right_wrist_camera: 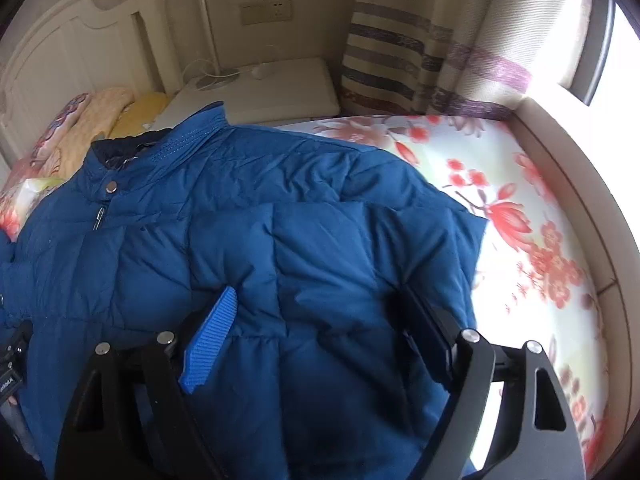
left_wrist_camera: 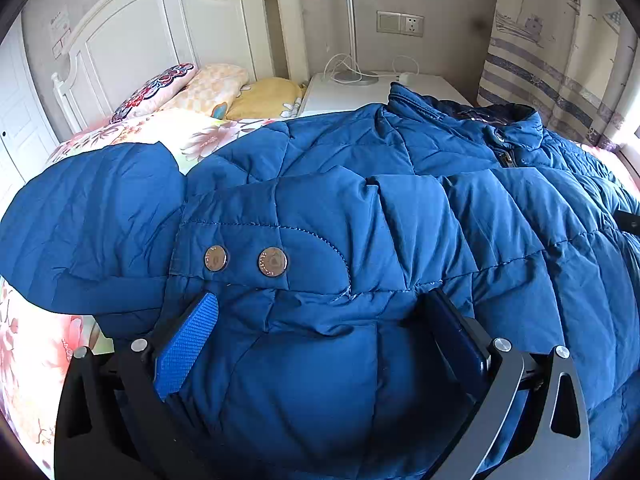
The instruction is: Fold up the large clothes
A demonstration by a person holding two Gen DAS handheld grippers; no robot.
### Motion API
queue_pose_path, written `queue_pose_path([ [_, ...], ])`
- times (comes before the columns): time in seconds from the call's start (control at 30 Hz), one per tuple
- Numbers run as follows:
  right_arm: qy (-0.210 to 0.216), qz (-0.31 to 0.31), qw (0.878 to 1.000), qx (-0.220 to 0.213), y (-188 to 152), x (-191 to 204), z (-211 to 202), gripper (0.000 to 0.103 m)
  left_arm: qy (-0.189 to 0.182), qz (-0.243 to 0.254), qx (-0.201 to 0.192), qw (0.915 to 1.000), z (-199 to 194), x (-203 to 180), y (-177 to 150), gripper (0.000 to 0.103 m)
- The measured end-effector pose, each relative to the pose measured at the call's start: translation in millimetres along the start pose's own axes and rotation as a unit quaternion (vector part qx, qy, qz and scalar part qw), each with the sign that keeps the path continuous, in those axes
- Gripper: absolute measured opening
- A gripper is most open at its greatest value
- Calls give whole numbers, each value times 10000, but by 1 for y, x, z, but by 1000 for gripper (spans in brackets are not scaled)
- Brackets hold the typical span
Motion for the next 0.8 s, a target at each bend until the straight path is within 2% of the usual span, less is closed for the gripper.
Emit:
queue_pose_path([
  [0.07, 350, -484, 9971, -470, -18, 30, -32, 82, -2, -3, 6, 10000, 0, 0, 1, 99],
  [0.1, 379, -802, 9946, -533, -28, 45, -39, 82, 1, -2, 6, 10000, 0, 0, 1, 99],
  [0.17, 406, -1534, 9866, -384, -53, 79, -35, 83, 3, -15, -6, 10000, 0, 0, 0, 99],
  [0.23, 253, -1802, 9831, -217, -69, 93, -17, 85, -1, -28, -19, 10000, 0, 0, 0, 99],
  [0.37, 137, -1110, 9936, -148, -66, 83, -30, 86, -29, -45, -36, 10000, 0, 0, 1, 99],
  [0.4, 329, -1067, 9933, -285, -72, 86, -42, 86, -28, -46, -36, 10000, 0, 0, 0, 99],
  [0.47, 369, -1199, 9912, -430, -84, 96, -55, 86, -12, -37, -35, 10000, 0, 0, 1, 99],
  [0.57, 348, -1548, 9866, -387, -109, 110, -58, 88, -25, -44, -42, 10000, 0, 0, 1, 99],
  [0.67, 67, -1644, 9859, -321, -119, 112, -45, 90, -58, -72, -115, 9999, -3, 1, 0, 99],
  [0.73, -41, -1635, 9859, -355, -117, 115, -45, 94, -224, -170, -255, 9993, -10, 6, -2, 99],
  [0.8, -136, -1687, 9847, -404, -119, 117, -44, 94, -557, -422, -401, 9967, -25, 20, -6, 99],
])
Point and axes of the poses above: each gripper's, at about its wrist camera, not at the fingertips, and z roughly the way its jaws point, x to its left, y to its top, the point moved 3 cm from there along z, roughly the way its jaws point, and after that the axes turned 6 degrees about x, right-handed, at the moved point
